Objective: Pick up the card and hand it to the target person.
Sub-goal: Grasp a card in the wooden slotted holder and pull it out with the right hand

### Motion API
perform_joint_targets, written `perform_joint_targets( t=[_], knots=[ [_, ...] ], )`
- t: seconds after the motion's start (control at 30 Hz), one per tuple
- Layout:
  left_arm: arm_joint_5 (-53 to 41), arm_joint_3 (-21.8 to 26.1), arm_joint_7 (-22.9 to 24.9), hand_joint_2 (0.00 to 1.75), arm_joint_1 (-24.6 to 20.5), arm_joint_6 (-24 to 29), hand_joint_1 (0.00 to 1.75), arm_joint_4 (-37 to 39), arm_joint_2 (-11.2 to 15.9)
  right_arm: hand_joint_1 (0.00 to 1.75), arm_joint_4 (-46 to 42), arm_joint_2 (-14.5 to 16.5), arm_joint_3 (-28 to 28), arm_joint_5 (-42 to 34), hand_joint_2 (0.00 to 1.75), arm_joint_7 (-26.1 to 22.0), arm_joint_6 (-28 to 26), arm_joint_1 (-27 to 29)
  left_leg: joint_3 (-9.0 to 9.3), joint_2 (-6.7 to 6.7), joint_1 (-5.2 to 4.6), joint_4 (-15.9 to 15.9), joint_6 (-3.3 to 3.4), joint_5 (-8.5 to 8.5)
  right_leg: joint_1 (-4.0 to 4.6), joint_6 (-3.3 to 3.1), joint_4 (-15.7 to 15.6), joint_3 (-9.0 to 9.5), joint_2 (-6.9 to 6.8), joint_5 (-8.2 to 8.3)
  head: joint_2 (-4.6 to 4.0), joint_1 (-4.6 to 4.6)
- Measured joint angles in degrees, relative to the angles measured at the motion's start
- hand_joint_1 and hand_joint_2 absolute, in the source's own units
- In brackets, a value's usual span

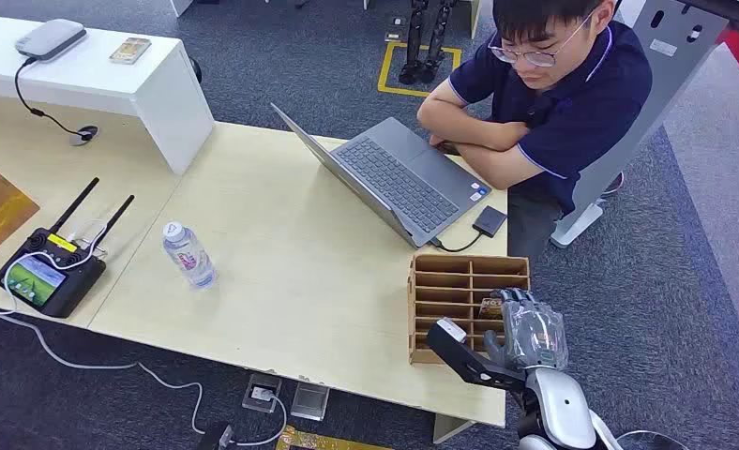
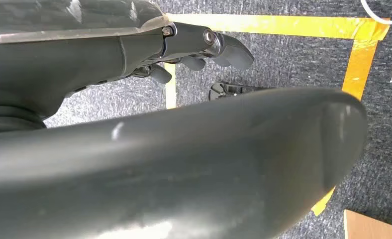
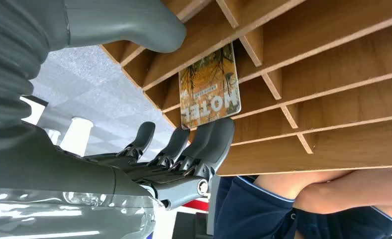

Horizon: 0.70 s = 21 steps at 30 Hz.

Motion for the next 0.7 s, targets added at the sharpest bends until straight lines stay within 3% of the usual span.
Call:
perform_joint_targets(
  t=[0.1, 0.27, 0.7],
  knots=[
    [0.1, 0.0, 0.0, 0.00, 0.0, 0.0, 0.00, 0.0, 0.0, 0.85, 0.2, 0.0, 0.0, -0.1, 1.75, 0.0, -0.1, -0.1, 0.00, 0.00, 0.00, 0.0, 0.00, 0.00, 0.00, 0.00, 0.0, 0.00, 0.00, 0.00, 0.00, -0.01],
    [0.2, 0.0, 0.0, 0.00, 0.0, 0.0, 0.00, 0.0, 0.0, 1.30, 0.8, 0.0, 0.0, -0.3, 1.75, -0.2, -0.5, -0.2, 0.00, 0.00, 0.00, 0.0, 0.00, 0.00, 0.00, 0.00, 0.0, 0.00, 0.00, 0.00, 0.00, -0.01],
    [0.3, 0.0, 0.0, 0.00, 0.0, 0.0, 0.00, 0.0, 0.0, 1.41, 1.6, 0.2, 0.0, 0.0, 1.75, -0.4, -1.2, -0.8, 0.00, 0.00, 0.00, 0.0, 0.00, 0.00, 0.00, 0.00, 0.0, 0.00, 0.00, 0.00, 0.00, -0.01]
  ],
)
